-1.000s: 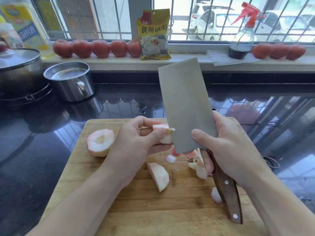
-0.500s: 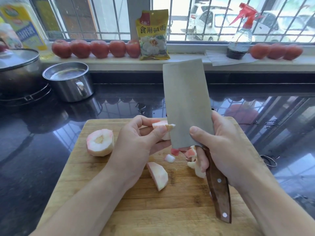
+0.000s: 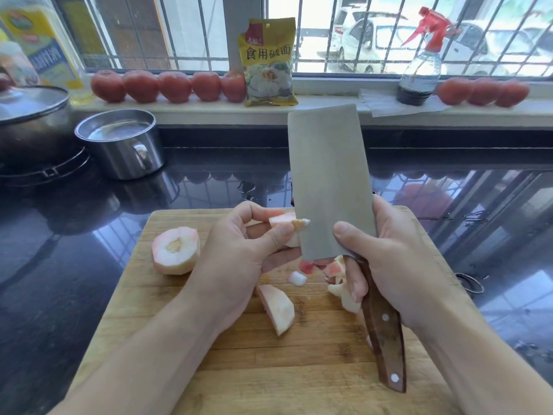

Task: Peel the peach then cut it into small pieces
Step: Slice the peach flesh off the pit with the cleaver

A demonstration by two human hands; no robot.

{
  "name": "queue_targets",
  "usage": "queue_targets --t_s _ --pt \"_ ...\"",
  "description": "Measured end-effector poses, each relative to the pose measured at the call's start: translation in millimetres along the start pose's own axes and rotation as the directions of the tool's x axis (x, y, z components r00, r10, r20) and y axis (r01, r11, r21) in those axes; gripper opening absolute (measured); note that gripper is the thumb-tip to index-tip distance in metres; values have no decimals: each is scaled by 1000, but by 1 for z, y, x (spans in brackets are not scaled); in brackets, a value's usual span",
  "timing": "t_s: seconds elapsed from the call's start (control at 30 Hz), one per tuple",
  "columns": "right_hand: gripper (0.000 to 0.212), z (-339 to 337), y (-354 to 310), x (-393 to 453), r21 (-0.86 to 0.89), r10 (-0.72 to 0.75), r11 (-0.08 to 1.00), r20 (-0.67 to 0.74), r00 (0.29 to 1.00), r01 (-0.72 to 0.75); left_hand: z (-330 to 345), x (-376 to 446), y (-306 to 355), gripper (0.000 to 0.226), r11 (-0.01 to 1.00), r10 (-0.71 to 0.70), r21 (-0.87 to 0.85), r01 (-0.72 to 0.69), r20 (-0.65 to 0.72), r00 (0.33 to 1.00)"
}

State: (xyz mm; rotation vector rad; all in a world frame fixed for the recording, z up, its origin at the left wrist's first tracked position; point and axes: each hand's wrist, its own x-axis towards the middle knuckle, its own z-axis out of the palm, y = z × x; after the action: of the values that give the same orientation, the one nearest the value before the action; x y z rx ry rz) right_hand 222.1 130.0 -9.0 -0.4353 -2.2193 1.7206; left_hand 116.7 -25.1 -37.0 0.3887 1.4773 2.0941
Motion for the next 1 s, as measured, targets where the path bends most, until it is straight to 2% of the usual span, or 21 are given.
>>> queue_targets --t_s 0.17,0.23,0.43,0.53,0.6,0.7,0.77,0.83,0.9,1.0 --pt "19 2 -2 0 -9 -50 999 -25 998 50 7 -6 -4 32 997 16 78 -20 46 999" --pt "18 1 1 2 47 -40 998 -30 999 42 8 -4 -3 30 997 34 71 -34 9 999" --pt "20 -9 6 4 103 -53 993 -69 996 60 -6 6 11 22 993 30 -114 -42 -100 995" --pt "19 -17 5 7 188 -31 981 -106 994 51 -10 6 14 24 962 -72 -263 73 14 997" --pt "20 -20 3 7 225 -43 972 -84 996 61 -11 5 15 32 945 -135 -287 157 94 986" --pt "24 -20 4 5 170 -93 981 1 996 91 -9 3 16 38 974 -154 -140 175 152 976" --pt "28 -19 4 4 110 -120 987 59 991 113 -9 2 14 41 988 -147 -15 151 137 980" --pt "29 -17 5 4 129 -140 984 100 985 126 -9 2 13 36 989 -145 61 138 128 981" --pt "28 -14 6 4 141 -139 983 121 983 121 -10 3 12 31 986 -155 75 146 141 978" --pt "28 -14 9 6 108 -137 986 118 983 125 -11 3 11 41 983 -184 62 175 188 965"
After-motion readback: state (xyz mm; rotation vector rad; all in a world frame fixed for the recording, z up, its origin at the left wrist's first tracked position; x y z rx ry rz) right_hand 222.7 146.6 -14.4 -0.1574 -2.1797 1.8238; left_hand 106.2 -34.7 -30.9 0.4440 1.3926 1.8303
